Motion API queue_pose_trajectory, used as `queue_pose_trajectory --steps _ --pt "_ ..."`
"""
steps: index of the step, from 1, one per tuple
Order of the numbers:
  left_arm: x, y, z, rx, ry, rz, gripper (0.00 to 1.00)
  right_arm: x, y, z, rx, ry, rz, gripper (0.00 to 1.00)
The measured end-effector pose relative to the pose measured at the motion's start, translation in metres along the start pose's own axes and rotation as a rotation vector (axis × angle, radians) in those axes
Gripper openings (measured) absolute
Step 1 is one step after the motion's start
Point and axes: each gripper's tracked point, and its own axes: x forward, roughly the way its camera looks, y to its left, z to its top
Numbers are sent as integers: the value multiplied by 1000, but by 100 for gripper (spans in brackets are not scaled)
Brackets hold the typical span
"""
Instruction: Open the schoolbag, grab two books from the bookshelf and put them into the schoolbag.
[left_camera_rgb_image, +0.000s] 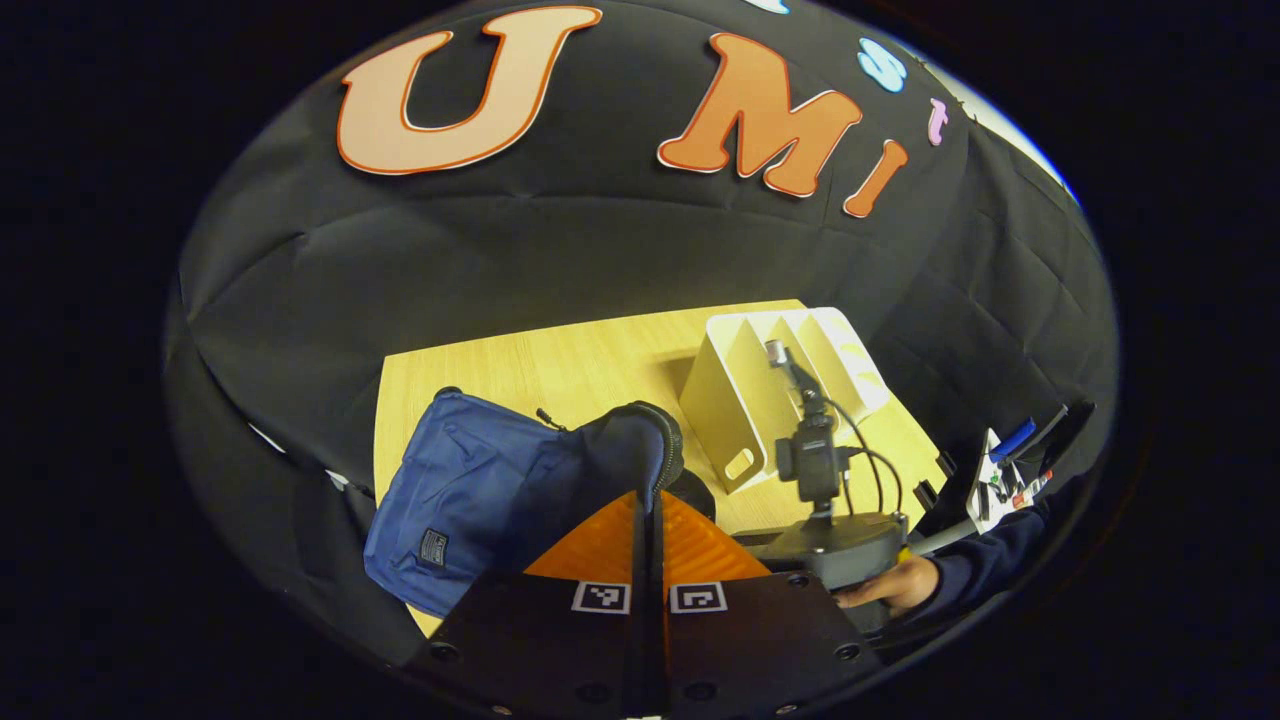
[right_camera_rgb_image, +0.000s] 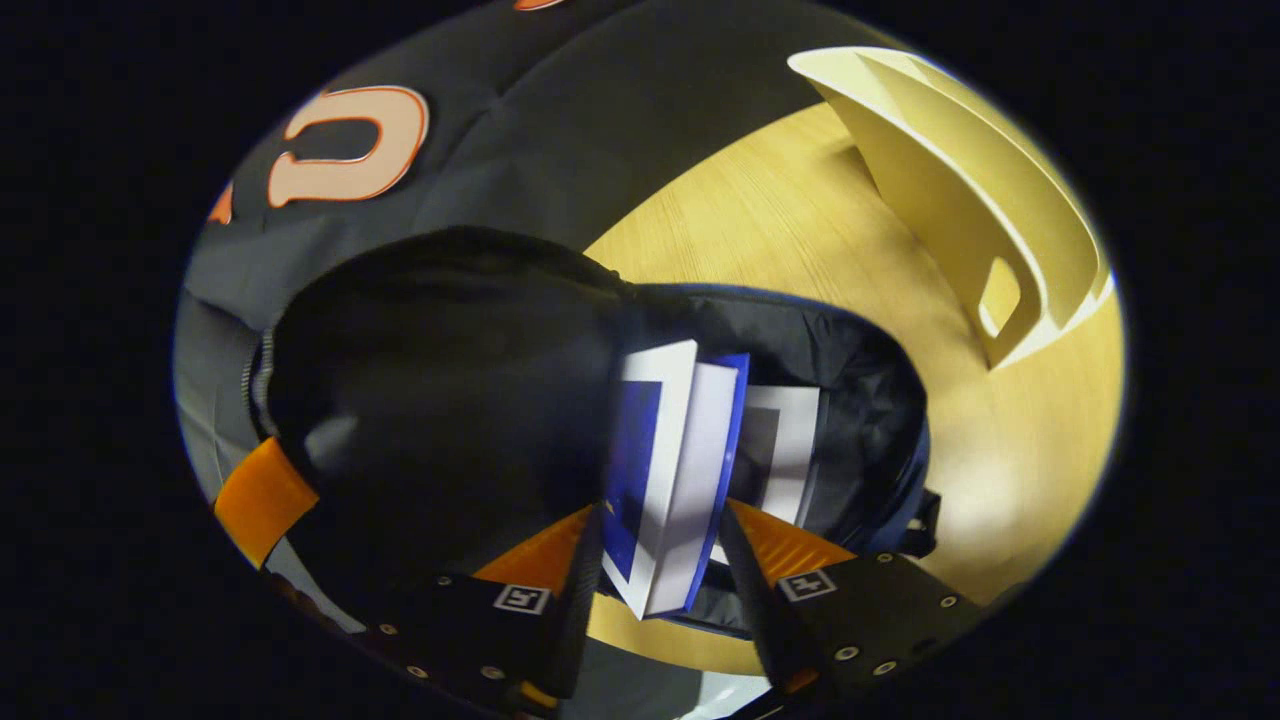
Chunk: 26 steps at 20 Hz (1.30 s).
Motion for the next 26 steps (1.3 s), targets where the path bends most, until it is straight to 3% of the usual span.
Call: queue_pose_trajectory --steps 1,2,11,18,22,26 --pt "3 0 -1 -10 3 4 0 -6 -1 5 -18 -12 0 76" --pt "2 0 -1 -12 -1 11 0 -13 -11 10 -38 -22 -27 78" --pt "12 -27 -35 38 5 81 1 -122 -41 90 -281 -282 -131 87" --pt "14 -49 -90 156 99 123 1 -185 -52 150 -309 -408 -188 87" --pt "28 -58 -124 205 147 187 1 -224 -76 168 -345 -501 -235 87" --pt "40 -69 -133 189 105 284 1 -260 -96 179 -395 -594 -285 87"
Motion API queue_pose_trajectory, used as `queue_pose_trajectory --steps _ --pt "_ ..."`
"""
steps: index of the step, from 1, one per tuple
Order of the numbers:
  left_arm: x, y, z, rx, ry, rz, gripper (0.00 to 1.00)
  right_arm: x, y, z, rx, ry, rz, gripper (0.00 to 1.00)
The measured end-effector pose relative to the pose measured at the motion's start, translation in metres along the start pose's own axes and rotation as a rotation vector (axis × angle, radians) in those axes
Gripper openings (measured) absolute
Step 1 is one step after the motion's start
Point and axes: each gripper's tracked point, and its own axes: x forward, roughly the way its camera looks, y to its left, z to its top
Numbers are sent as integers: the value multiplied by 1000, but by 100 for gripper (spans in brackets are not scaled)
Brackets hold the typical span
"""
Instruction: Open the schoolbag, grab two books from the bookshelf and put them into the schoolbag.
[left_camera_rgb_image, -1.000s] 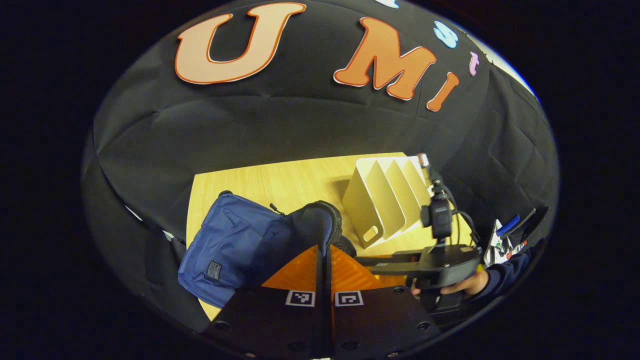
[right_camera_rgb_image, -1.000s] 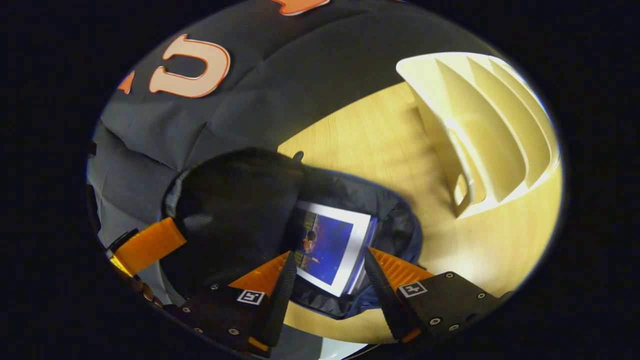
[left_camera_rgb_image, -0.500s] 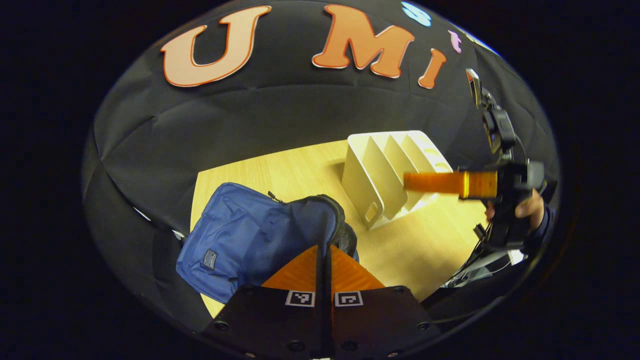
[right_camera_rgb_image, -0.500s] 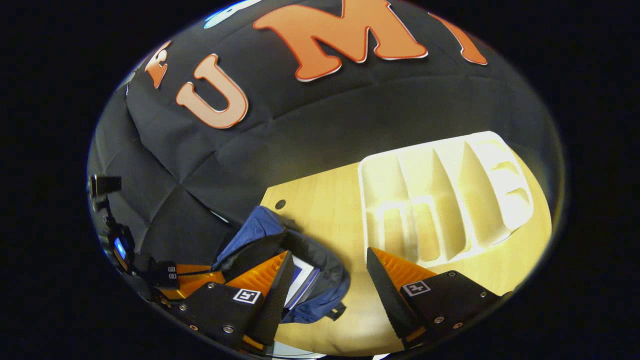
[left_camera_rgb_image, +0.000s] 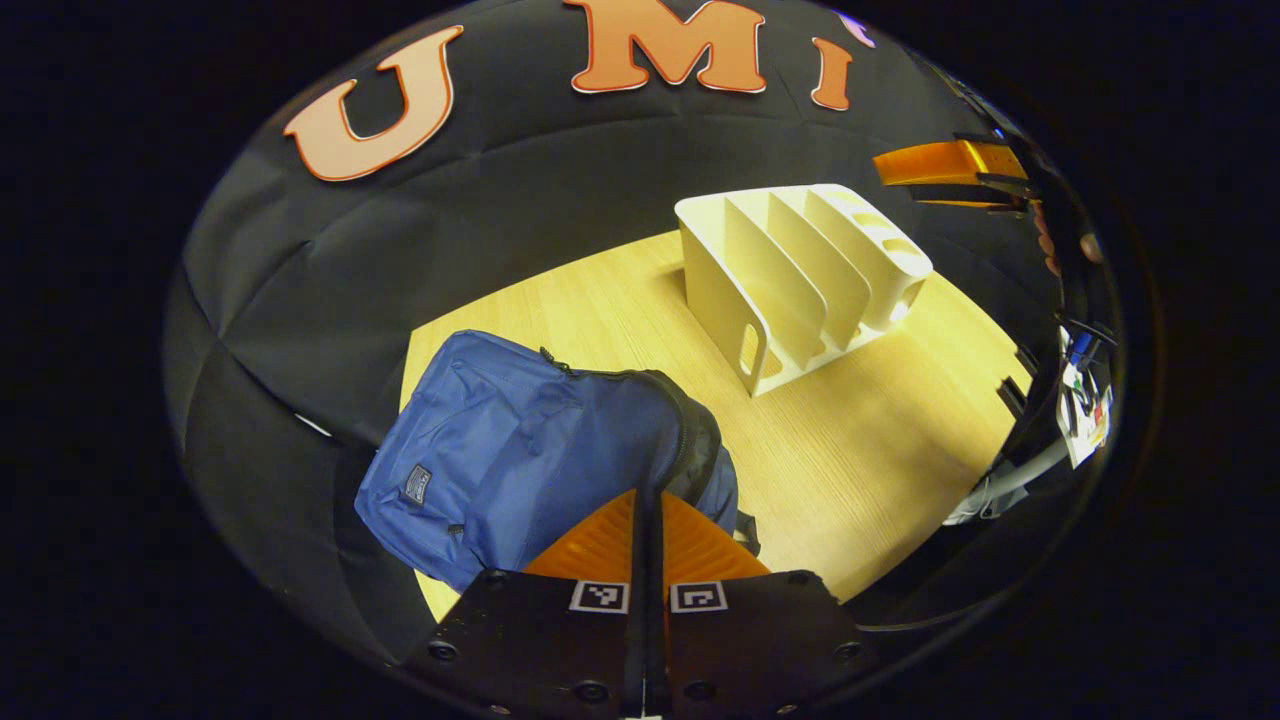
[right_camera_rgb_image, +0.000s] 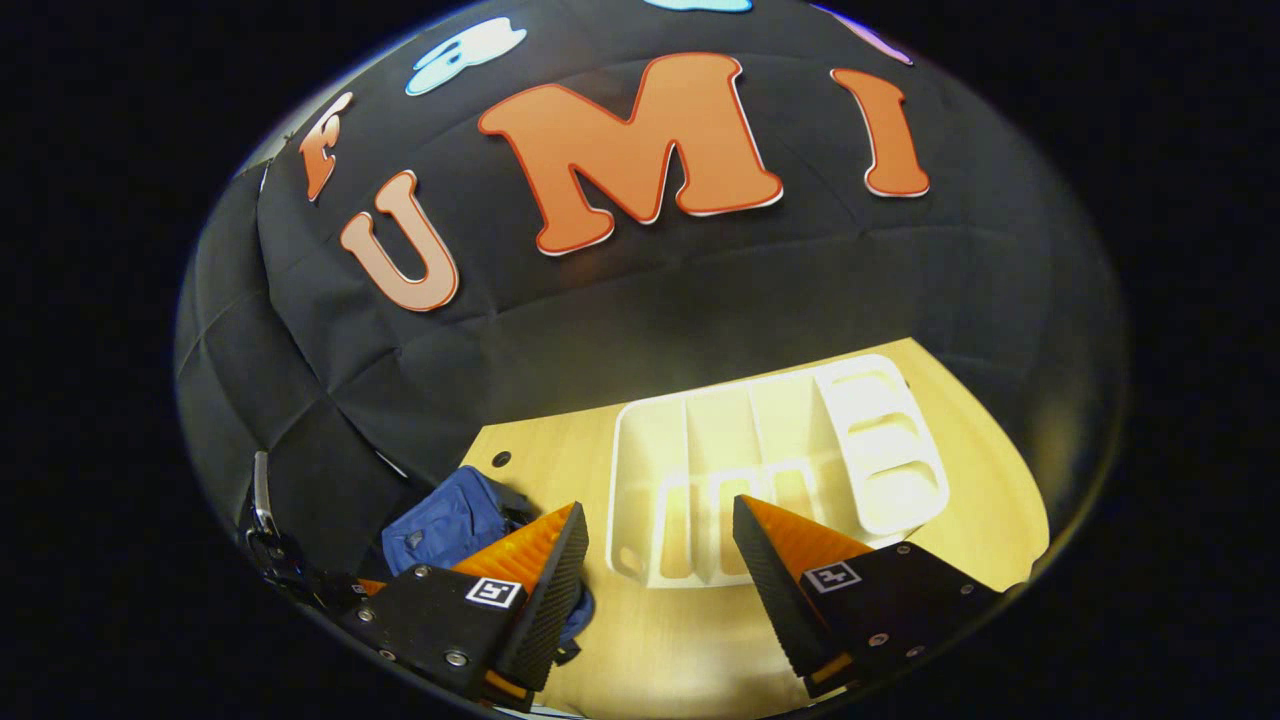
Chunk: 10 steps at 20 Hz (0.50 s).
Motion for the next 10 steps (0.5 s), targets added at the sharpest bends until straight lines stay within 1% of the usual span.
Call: queue_pose_trajectory --steps 2,4,5,6,7,8,10 --pt "7 -9 -1 -19 -5 40 3 -9 -16 6 -25 -38 -26 87" --pt "12 -18 -4 -44 -7 63 5 -16 -31 6 -44 -54 -45 87" --pt "13 -24 -9 -63 -6 64 2 -19 -38 6 -49 -57 -53 87" --pt "16 -27 -11 -77 -16 79 11 -23 -45 6 -51 -63 -58 87" --pt "17 -31 -16 -100 -26 91 15 -26 -50 6 -50 -67 -61 87" --pt "18 -40 -19 -129 -36 86 16 -28 -57 6 -50 -74 -68 87" --pt "22 -57 -22 -172 -64 68 26 -33 -67 5 -43 -85 -80 88"
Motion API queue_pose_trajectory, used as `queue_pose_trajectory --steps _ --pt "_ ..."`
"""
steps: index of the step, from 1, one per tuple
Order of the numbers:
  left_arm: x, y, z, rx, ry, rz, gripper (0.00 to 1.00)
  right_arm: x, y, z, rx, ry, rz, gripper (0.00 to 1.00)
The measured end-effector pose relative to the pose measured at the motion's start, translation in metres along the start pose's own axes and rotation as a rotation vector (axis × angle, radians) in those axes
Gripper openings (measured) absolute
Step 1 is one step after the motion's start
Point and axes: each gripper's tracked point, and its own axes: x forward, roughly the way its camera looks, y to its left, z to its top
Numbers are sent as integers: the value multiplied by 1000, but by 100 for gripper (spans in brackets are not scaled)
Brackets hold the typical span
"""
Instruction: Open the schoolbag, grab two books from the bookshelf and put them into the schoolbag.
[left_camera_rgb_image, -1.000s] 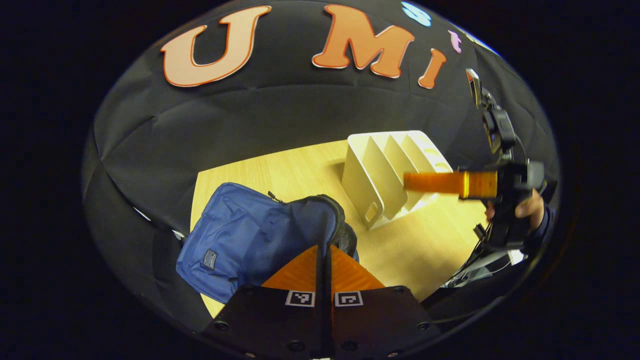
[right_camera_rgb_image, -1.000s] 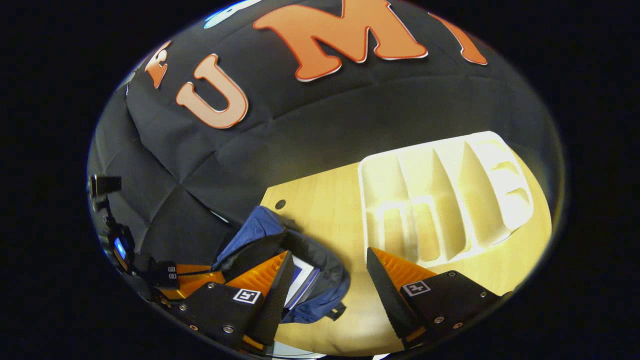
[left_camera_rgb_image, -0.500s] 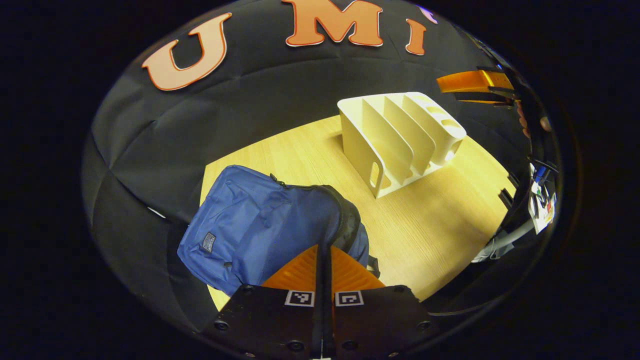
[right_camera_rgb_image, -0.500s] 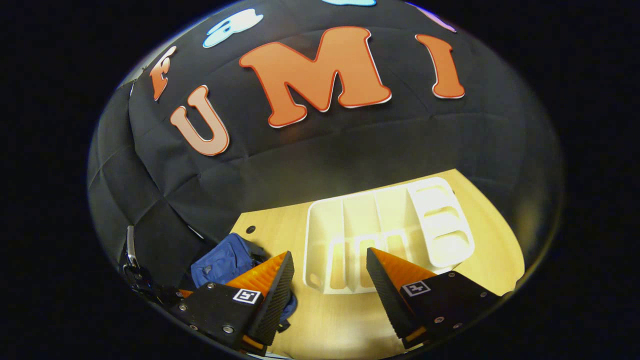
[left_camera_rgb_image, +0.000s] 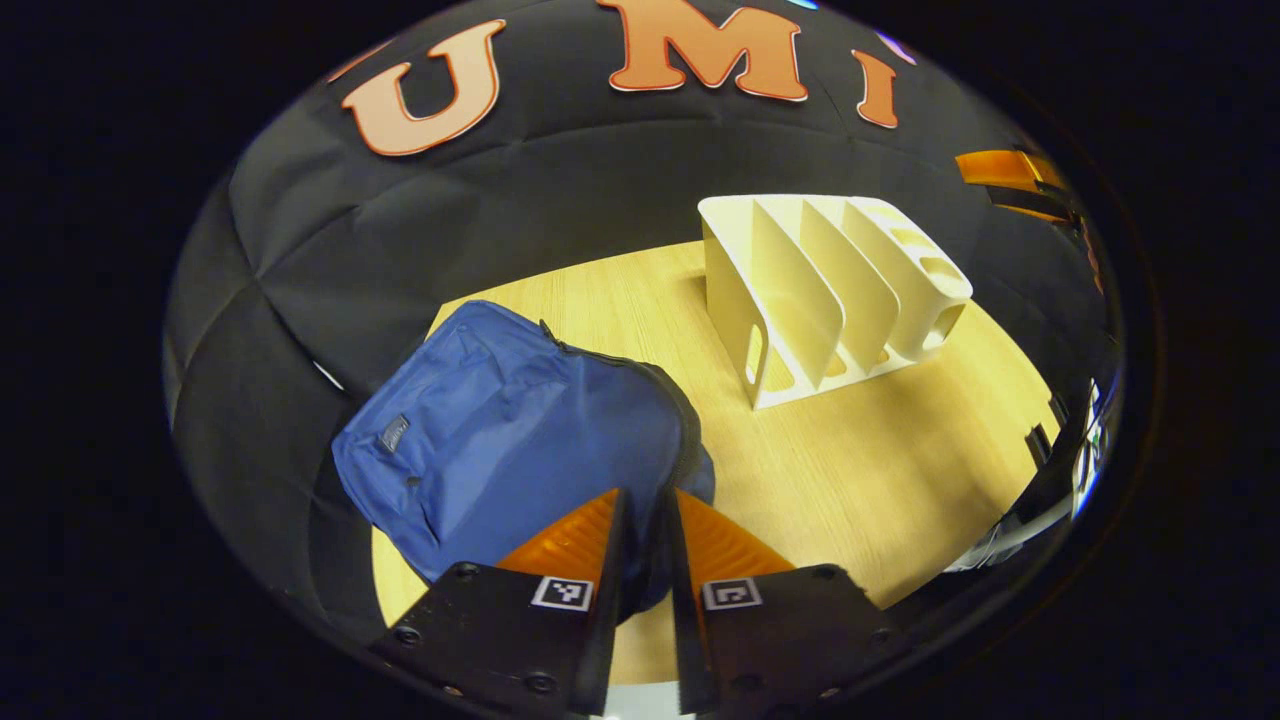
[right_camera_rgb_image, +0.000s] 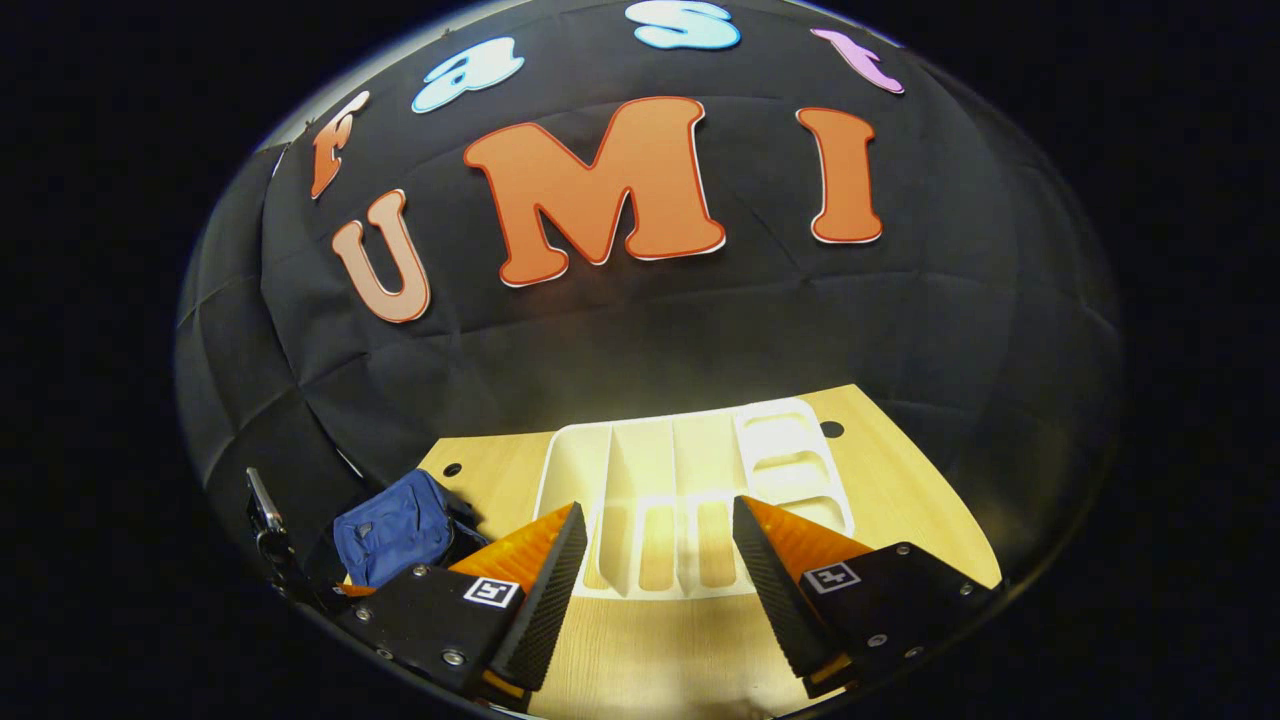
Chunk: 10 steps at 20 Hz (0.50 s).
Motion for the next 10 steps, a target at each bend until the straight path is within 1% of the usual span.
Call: queue_pose_trajectory --steps 1,2,3,4,5,6,7,8,9,10 --pt "-1 -3 -1 -9 -13 7 44 -2 -5 1 5 -6 -2 88" --pt "-2 -6 4 -11 -30 18 49 -4 -10 1 8 -14 -9 87" --pt "-4 -9 9 -17 -52 26 51 -6 -14 1 9 -23 -9 88" --pt "-7 -11 21 -27 -93 43 51 -8 -15 2 7 -32 -3 88" --pt "-11 -14 35 -39 -141 46 60 -12 -13 -1 -9 -44 20 88" --pt "-18 -19 52 -48 -194 48 57 -16 -17 0 -35 -66 6 88" --pt "-27 -25 71 -51 -250 46 57 -20 -21 1 -55 -89 0 88" --pt "-35 -34 89 -50 -297 33 61 -25 -21 6 -61 -112 3 89" --pt "-39 -42 104 -38 -331 32 84 -30 -21 12 -59 -138 0 88" --pt "-43 -46 116 -32 -361 32 86 -33 -21 19 -57 -164 0 88"
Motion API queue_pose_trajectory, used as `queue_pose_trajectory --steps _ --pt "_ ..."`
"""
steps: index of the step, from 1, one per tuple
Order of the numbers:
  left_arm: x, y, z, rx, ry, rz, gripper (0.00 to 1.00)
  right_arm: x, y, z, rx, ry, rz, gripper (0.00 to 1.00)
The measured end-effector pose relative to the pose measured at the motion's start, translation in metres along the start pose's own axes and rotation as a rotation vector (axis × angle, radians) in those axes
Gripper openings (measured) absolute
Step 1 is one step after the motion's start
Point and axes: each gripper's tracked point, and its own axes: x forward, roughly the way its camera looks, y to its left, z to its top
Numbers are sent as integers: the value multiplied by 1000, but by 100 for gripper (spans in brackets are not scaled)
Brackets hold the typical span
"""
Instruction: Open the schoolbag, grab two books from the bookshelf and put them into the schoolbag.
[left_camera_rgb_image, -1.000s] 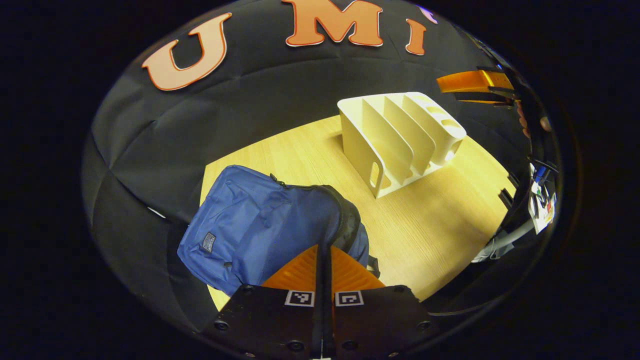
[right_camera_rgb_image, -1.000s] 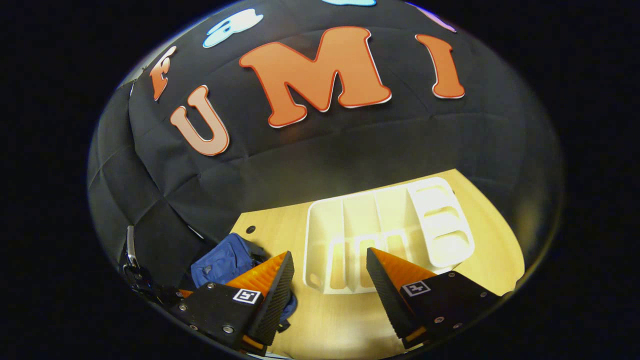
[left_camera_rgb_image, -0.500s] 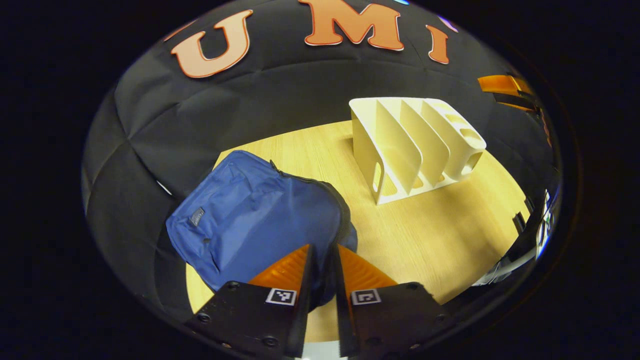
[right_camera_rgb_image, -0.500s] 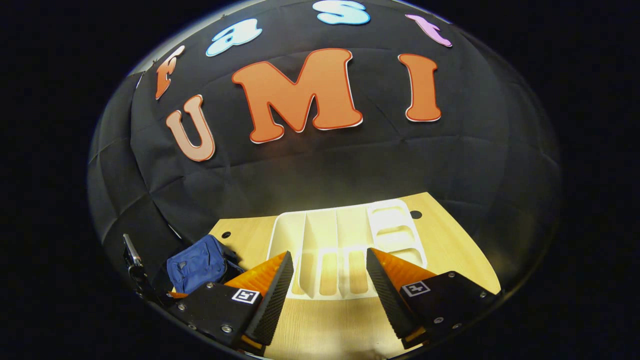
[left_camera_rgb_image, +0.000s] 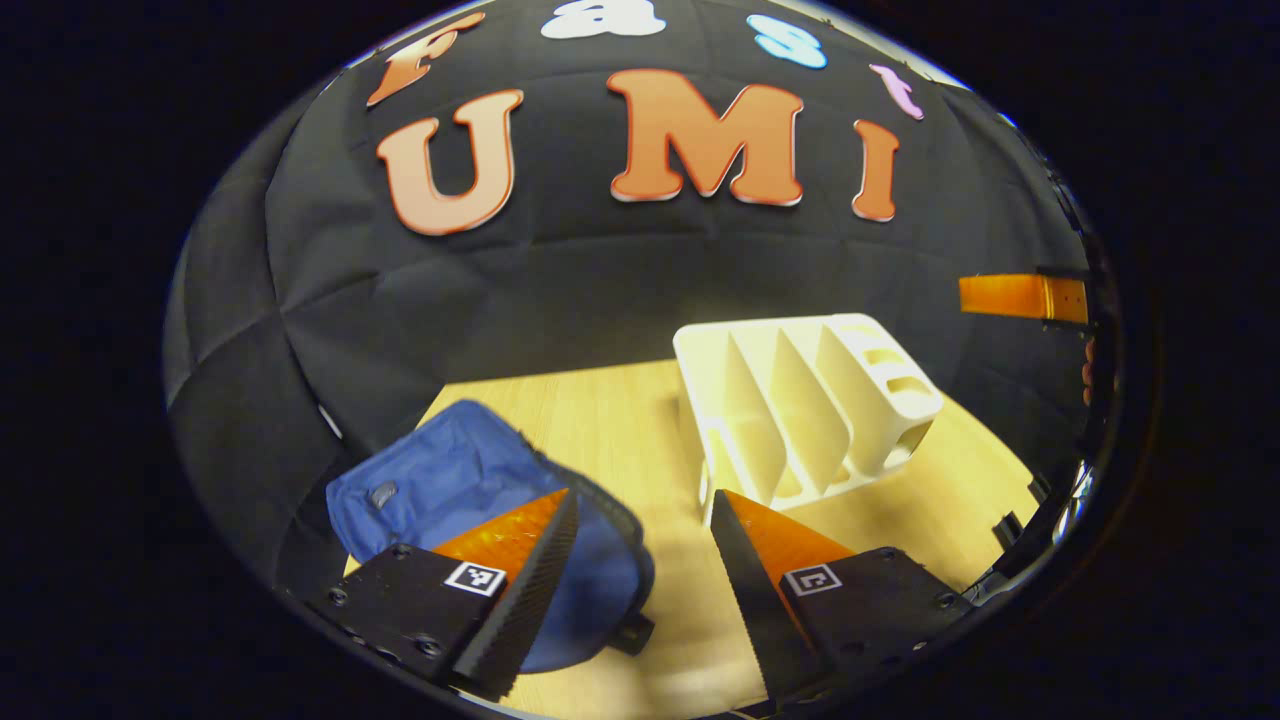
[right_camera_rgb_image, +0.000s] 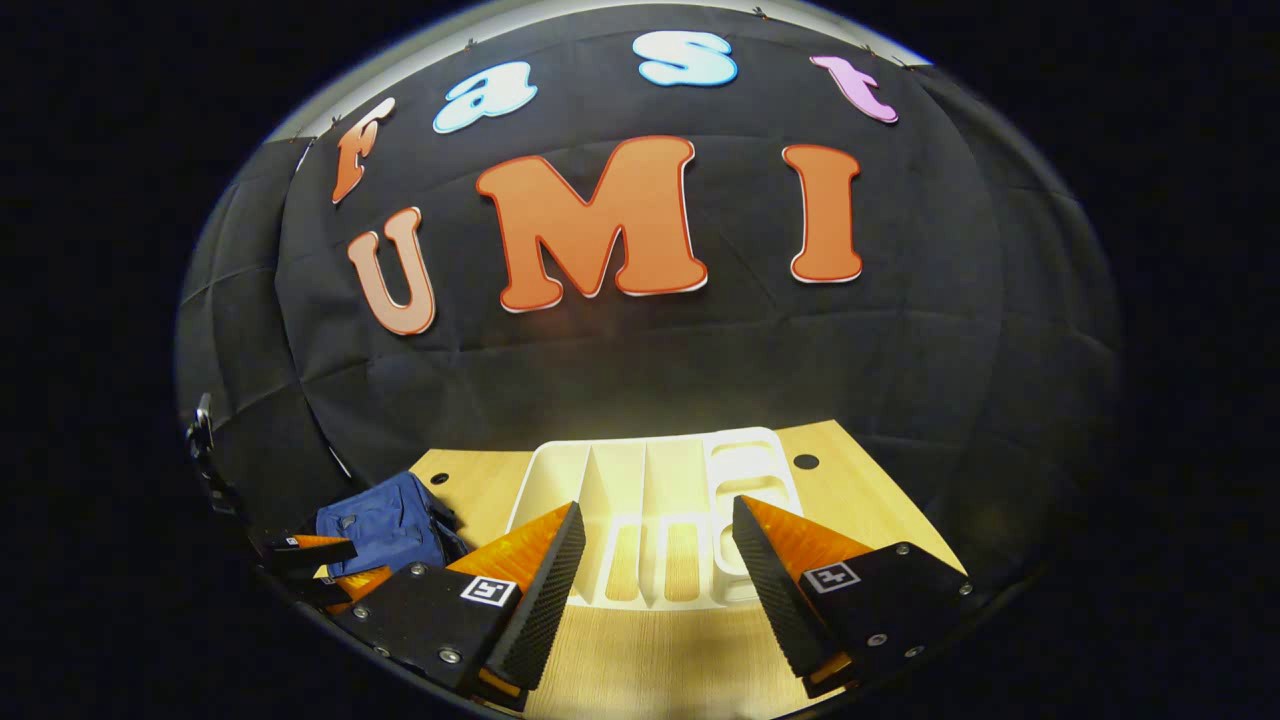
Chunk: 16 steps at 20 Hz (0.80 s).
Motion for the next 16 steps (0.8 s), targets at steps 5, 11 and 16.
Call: queue_pose_trajectory --steps 5,11,16 --pt "4 -24 67 3 -175 -32 100 -10 -4 38 -49 -141 -24 89" --pt "8 -7 103 37 -368 65 97 -16 2 43 -87 -186 -21 94" --pt "3 -27 124 18 -467 -13 100 -27 7 54 -106 -268 -34 94"
